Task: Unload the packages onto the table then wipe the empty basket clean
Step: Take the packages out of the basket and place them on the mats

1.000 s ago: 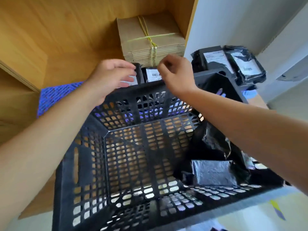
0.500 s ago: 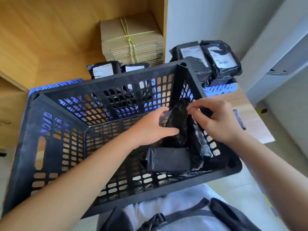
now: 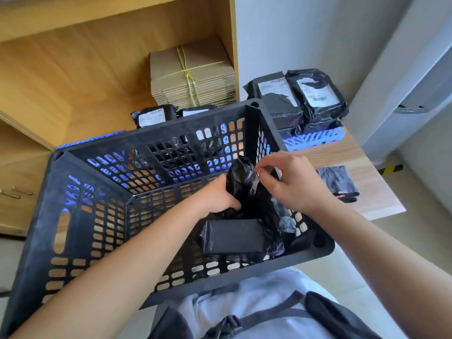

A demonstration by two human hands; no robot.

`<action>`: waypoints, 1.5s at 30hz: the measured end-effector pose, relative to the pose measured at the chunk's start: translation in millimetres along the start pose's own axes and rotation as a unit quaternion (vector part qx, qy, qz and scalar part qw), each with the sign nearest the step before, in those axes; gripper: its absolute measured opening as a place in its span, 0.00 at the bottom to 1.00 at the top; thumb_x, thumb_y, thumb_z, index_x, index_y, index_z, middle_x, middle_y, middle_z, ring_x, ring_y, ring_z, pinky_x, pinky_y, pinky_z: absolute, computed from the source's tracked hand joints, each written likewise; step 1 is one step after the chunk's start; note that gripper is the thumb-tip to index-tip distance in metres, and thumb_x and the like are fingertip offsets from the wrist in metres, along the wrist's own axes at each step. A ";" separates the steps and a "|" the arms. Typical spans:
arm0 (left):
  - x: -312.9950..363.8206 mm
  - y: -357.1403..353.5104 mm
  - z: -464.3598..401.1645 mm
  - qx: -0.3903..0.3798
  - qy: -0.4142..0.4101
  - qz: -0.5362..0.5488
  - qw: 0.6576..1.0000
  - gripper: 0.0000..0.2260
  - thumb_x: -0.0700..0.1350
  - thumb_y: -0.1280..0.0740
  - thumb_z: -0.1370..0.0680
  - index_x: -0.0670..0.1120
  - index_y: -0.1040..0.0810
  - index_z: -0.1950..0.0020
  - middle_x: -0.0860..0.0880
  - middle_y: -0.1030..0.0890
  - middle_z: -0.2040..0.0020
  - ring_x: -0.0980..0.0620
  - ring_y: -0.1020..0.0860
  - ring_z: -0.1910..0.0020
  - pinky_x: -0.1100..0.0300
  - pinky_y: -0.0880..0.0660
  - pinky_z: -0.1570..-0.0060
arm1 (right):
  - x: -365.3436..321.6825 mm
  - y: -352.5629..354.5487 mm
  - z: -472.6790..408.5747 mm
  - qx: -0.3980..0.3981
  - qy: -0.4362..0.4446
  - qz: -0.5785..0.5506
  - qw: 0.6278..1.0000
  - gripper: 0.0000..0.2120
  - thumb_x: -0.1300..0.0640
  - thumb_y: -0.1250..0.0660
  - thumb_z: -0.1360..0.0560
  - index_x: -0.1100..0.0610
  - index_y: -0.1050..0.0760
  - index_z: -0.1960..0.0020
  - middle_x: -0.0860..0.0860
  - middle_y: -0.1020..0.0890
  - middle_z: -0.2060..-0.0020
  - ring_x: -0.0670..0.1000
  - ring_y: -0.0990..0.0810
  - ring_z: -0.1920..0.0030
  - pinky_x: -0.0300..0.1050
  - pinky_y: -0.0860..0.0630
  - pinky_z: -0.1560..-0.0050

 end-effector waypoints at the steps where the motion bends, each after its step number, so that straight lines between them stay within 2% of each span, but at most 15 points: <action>1: -4.5 1.8 -1.4 0.001 0.011 -0.001 1.000 0.43 0.39 0.24 0.29 0.49 0.44 0.20 0.51 0.31 0.28 0.47 0.30 0.32 0.59 0.32 0.40 | -0.5 0.0 -0.4 0.001 0.004 0.000 1.000 0.06 0.59 0.34 0.25 0.55 0.17 0.54 0.46 0.17 0.62 0.48 0.21 0.57 0.47 0.24 0.53; 8: -16.4 3.0 -1.6 0.022 0.001 0.045 0.999 0.46 0.41 0.19 0.34 0.50 0.42 0.22 0.53 0.23 0.38 0.50 0.26 0.38 0.55 0.28 0.37 | -4.1 -4.5 0.3 -0.011 0.028 0.039 0.999 0.06 0.60 0.35 0.25 0.57 0.18 0.56 0.49 0.18 0.63 0.50 0.22 0.59 0.51 0.23 0.57; 11: -19.8 6.3 -1.4 0.029 -0.003 0.056 0.998 0.40 0.42 0.20 0.33 0.50 0.36 0.25 0.53 0.22 0.37 0.49 0.25 0.37 0.50 0.29 0.33 | -5.9 -4.9 0.1 -0.010 0.035 0.056 0.998 0.06 0.60 0.34 0.25 0.58 0.19 0.57 0.49 0.18 0.64 0.50 0.23 0.59 0.51 0.23 0.58; 15: -20.2 17.5 7.6 0.044 0.008 0.077 0.996 0.29 0.40 0.23 0.29 0.50 0.30 0.30 0.53 0.21 0.39 0.49 0.24 0.39 0.56 0.29 0.40 | -7.5 -5.0 1.6 -0.008 0.040 0.058 0.997 0.06 0.61 0.34 0.25 0.58 0.19 0.57 0.50 0.18 0.64 0.50 0.23 0.59 0.50 0.24 0.59; 19: -18.9 42.7 23.4 0.069 0.011 0.113 0.991 0.26 0.41 0.23 0.29 0.50 0.27 0.33 0.53 0.21 0.41 0.51 0.24 0.41 0.57 0.33 0.44 | -8.0 -3.7 3.7 -0.005 0.041 0.054 0.998 0.05 0.61 0.34 0.25 0.57 0.18 0.56 0.50 0.18 0.63 0.51 0.23 0.60 0.49 0.24 0.59; 24: -19.6 89.8 53.5 0.107 -0.012 0.201 0.974 0.20 0.40 0.24 0.30 0.52 0.23 0.40 0.54 0.18 0.42 0.51 0.23 0.40 0.53 0.34 0.34 | -10.1 -1.7 5.1 -0.006 0.044 0.056 0.997 0.05 0.60 0.33 0.24 0.57 0.18 0.55 0.50 0.18 0.63 0.51 0.22 0.59 0.48 0.24 0.59; 27: -28.0 112.9 74.5 0.165 -0.024 0.259 0.951 0.19 0.39 0.24 0.29 0.52 0.23 0.42 0.54 0.17 0.44 0.52 0.22 0.42 0.52 0.31 0.34 | -11.7 -2.3 4.8 -0.012 0.038 0.054 0.998 0.05 0.59 0.32 0.24 0.57 0.17 0.53 0.49 0.17 0.61 0.51 0.22 0.58 0.48 0.23 0.57; 30: -33.1 126.9 96.1 0.242 -0.045 0.264 0.933 0.22 0.39 0.24 0.28 0.51 0.24 0.37 0.55 0.17 0.45 0.55 0.21 0.45 0.55 0.27 0.40 | -11.3 -4.6 2.1 -0.052 0.013 0.064 0.997 0.07 0.53 0.33 0.23 0.53 0.17 0.50 0.45 0.17 0.59 0.48 0.21 0.56 0.50 0.21 0.54; 33: -26.9 138.6 124.2 0.317 -0.104 0.187 0.924 0.21 0.40 0.23 0.29 0.59 0.25 0.42 0.60 0.18 0.47 0.60 0.20 0.47 0.58 0.25 0.44 | -13.2 0.0 0.7 -0.039 -0.073 -0.058 0.995 0.07 0.50 0.33 0.22 0.51 0.17 0.51 0.43 0.15 0.59 0.45 0.18 0.55 0.45 0.21 0.50; 35: -14.8 140.3 145.9 0.354 -0.158 0.053 0.920 0.22 0.43 0.25 0.27 0.61 0.27 0.40 0.62 0.19 0.45 0.61 0.21 0.45 0.57 0.25 0.45 | -19.0 -3.0 -0.6 -0.013 -0.154 -0.233 0.960 0.10 0.49 0.34 0.21 0.54 0.17 0.51 0.50 0.14 0.58 0.51 0.16 0.53 0.46 0.21 0.48; 36: -7.3 137.2 156.4 0.371 -0.192 -0.026 0.908 0.23 0.44 0.27 0.27 0.61 0.28 0.36 0.62 0.20 0.42 0.59 0.22 0.42 0.55 0.24 0.43 | -20.4 -9.9 -0.6 -0.015 -0.205 -0.333 0.920 0.13 0.48 0.34 0.21 0.57 0.18 0.50 0.54 0.14 0.56 0.55 0.16 0.51 0.49 0.21 0.46; 39: 8.6 121.1 180.7 0.393 -0.302 -0.213 0.842 0.29 0.42 0.35 0.29 0.53 0.30 0.27 0.55 0.27 0.29 0.53 0.29 0.29 0.48 0.27 0.35 | -29.4 -46.9 1.8 -0.112 -0.361 -0.541 0.751 0.29 0.38 0.34 0.27 0.61 0.22 0.41 0.60 0.15 0.47 0.60 0.16 0.46 0.59 0.20 0.43; 41: 9.8 109.3 187.8 0.391 -0.363 -0.298 0.792 0.31 0.35 0.29 0.30 0.47 0.29 0.27 0.49 0.28 0.27 0.49 0.32 0.26 0.45 0.28 0.33 | -44.1 -67.4 5.4 -0.183 -0.399 -0.611 0.659 0.36 0.33 0.33 0.30 0.62 0.25 0.37 0.61 0.17 0.43 0.61 0.17 0.44 0.62 0.22 0.43; 43: 7.2 99.6 191.1 0.388 -0.399 -0.336 0.760 0.32 0.34 0.24 0.30 0.47 0.28 0.28 0.45 0.27 0.28 0.45 0.33 0.26 0.45 0.30 0.33 | -57.8 -79.2 7.3 -0.220 -0.385 -0.655 0.612 0.38 0.32 0.33 0.30 0.62 0.26 0.35 0.61 0.18 0.42 0.62 0.18 0.43 0.62 0.23 0.42; 45: 4.6 89.4 191.6 0.376 -0.433 -0.364 0.734 0.23 0.35 0.30 0.23 0.48 0.27 0.29 0.43 0.27 0.30 0.43 0.33 0.26 0.44 0.34 0.30 | -69.3 -84.5 5.7 -0.231 -0.355 -0.679 0.599 0.34 0.35 0.34 0.27 0.60 0.25 0.33 0.60 0.19 0.39 0.62 0.19 0.39 0.62 0.26 0.37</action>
Point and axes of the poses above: each hand's wrist, its own z-axis away from the middle knuckle, its own y-axis out of the back of the hand, x = y × z, the point moved 7 cm from there along -z, towards the middle knuckle
